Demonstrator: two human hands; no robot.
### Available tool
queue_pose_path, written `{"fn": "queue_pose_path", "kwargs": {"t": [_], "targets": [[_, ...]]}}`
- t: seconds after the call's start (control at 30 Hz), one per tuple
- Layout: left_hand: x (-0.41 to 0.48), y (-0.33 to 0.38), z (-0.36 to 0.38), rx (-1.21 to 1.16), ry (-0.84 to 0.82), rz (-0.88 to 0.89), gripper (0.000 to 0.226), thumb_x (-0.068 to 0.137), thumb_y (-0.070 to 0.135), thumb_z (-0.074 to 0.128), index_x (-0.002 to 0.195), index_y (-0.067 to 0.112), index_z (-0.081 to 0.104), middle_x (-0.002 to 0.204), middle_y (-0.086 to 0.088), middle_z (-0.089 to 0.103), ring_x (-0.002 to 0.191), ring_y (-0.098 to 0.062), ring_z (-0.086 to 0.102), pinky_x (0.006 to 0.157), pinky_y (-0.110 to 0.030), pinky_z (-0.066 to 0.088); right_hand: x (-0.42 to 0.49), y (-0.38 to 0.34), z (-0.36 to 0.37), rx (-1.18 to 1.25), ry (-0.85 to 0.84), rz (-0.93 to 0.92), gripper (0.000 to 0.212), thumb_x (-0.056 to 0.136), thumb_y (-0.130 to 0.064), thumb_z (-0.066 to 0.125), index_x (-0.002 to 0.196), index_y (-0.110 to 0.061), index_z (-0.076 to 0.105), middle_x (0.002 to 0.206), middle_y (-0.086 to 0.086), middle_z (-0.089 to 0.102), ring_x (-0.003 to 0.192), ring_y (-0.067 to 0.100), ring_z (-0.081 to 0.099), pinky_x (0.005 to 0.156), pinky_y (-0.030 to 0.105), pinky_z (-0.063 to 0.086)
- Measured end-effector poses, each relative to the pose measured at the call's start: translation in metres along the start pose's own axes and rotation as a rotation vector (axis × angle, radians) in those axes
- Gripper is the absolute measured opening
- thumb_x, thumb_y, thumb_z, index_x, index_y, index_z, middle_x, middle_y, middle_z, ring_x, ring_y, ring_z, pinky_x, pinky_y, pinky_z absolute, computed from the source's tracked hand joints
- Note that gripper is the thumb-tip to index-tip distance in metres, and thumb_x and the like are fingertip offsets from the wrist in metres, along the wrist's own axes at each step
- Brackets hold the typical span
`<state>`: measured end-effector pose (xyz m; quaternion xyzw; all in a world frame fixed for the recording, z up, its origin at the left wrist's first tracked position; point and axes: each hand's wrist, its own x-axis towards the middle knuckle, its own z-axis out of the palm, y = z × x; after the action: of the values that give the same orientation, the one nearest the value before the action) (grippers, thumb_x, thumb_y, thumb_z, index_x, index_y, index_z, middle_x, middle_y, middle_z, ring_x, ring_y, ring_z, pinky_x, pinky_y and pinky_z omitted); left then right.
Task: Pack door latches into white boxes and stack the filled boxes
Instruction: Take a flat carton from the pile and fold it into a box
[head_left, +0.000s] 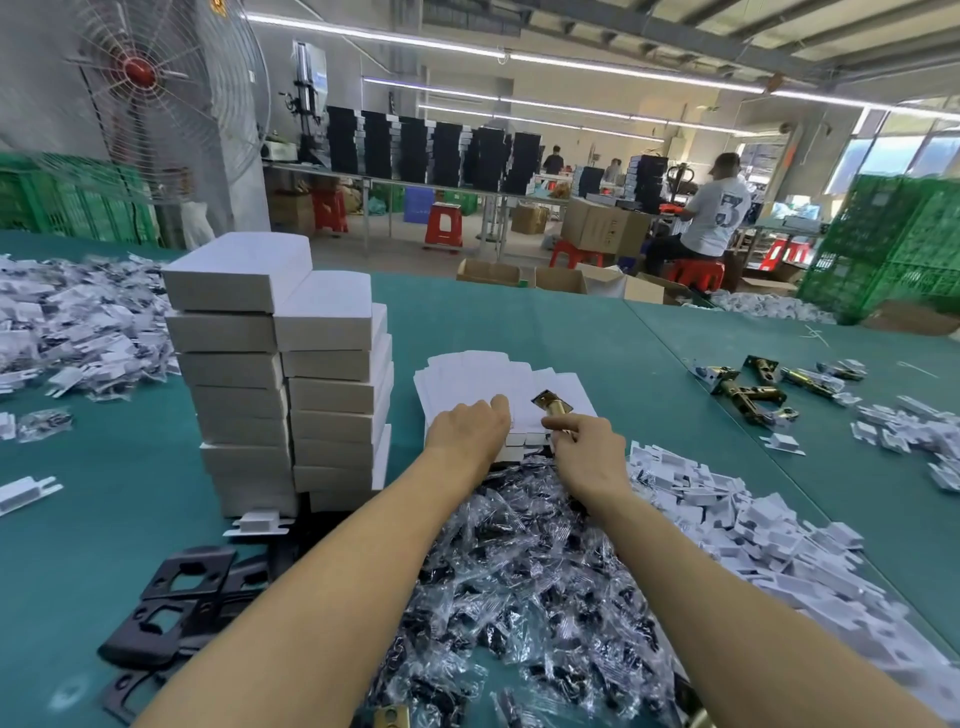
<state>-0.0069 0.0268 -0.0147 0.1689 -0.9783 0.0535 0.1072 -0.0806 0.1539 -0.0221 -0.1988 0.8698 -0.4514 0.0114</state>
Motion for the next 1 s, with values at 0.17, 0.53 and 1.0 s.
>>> {"fn": "queue_pose_path", "kwargs": {"t": [0.17,0.53,1.0], "targets": [[-0.004,-0.003,0.002,0.013,-0.036,0.032,0.046,0.085,-0.013,0.058,0.126,0.003,0.044,0.109,-0.013,0.061,0.099,-0.036,0.062,0.067,-0.038,0.039,-0.001,0.004,-0.002,0.012,0.006,0.018,0.031,0.1,-0.006,0.048,0.116,-0.018,0.072,0.122,0.013,0.068,0.058,0.014,0.047,0.061,0.025,0.041],[-0.007,-0.009,-0.024,-0.333,0.31,-0.318,0.031,0.09,-0.011,0.041,0.108,0.006,0.059,0.092,-0.014,0.063,0.075,-0.034,0.052,0.061,-0.036,0.037,-0.002,-0.007,0.0,-0.185,0.083,-0.137,0.032,0.101,-0.012,0.046,0.119,-0.024,0.07,0.113,0.01,0.071,0.089,0.033,0.062,0.087,0.045,0.053],[-0.053,-0.012,-0.057,-0.634,0.809,-0.134,0.028,0.093,-0.01,0.059,0.116,-0.001,0.071,0.102,-0.017,0.076,0.089,-0.034,0.073,0.074,-0.045,0.06,0.003,-0.034,0.039,-0.38,-0.222,-0.288,0.029,0.097,-0.016,0.048,0.099,-0.029,0.073,0.118,0.012,0.068,0.102,0.033,0.056,0.087,0.036,0.043]]}}
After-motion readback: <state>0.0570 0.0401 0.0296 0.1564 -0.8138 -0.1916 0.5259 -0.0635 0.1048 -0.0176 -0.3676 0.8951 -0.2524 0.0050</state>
